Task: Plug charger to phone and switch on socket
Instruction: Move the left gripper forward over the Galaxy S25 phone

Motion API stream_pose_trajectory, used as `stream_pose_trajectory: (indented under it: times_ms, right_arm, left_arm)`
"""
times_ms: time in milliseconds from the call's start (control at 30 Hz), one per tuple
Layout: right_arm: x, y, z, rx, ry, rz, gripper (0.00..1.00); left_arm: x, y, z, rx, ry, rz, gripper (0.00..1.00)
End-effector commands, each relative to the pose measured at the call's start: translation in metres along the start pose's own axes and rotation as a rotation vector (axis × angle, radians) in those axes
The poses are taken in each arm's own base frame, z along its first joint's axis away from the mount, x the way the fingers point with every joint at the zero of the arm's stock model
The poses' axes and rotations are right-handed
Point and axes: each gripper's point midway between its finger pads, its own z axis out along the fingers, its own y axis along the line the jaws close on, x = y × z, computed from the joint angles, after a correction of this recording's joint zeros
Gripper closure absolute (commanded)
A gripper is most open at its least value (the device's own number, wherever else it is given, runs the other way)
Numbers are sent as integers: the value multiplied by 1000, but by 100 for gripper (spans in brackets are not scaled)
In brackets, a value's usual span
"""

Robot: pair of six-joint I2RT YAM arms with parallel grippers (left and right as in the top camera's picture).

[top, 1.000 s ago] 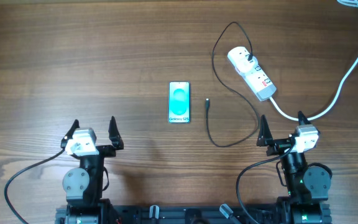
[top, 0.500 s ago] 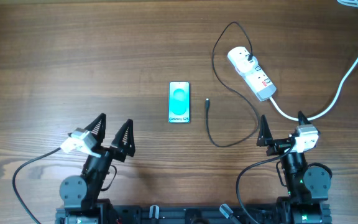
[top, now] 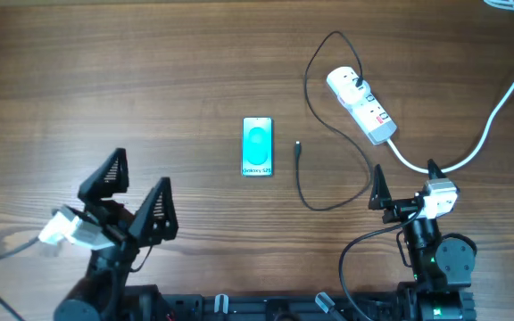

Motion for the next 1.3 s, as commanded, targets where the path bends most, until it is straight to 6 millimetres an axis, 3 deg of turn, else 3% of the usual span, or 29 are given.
stream_pose_trajectory:
  times_ms: [0,67,167,267,367,400,500,600,833,967,1067,1267]
  right_arm:
    - [-1,-4,0,19,-4,5,0]
    - [-1,-4,0,19,-4,5,0]
    - [-1,-4,0,19,-4,5,0]
    - [-1,-4,0,19,-4,5,0]
    - [-1,-4,0,19,-4,5,0]
    - [-1,-4,0,19,-4,5,0]
    - [-1,-4,0,19,-4,5,0]
    - [-1,-4,0,19,-4,5,0]
    - [-1,-4,0,19,-4,5,0]
    - [-1,-4,0,19,-4,5,0]
    - [-1,-4,0,19,-4,5,0]
    - [-1,-4,0,19,-4,5,0]
  left_arm:
    - [-17,-26,30,73,117,59,0]
    - [-14,-23,48,50,239,75,0]
    - [5,8,69,-140,505,-3,0]
    - [40,50,65,-392,806,-115,0]
    - [73,69,51,-523,1076,-238,0]
    - [83,69,50,-532,1143,-295,0]
    - [110,44,64,-417,1268,-624,0]
    - [130,37,70,-354,1334,-744,0]
    - [190,42,15,-757,1600,-474,0]
    - [220,21,8,-787,1681,-407,1]
    - [230,16,3,-810,1738,-380,1]
    - [237,44,-17,-1030,1782,-224,0]
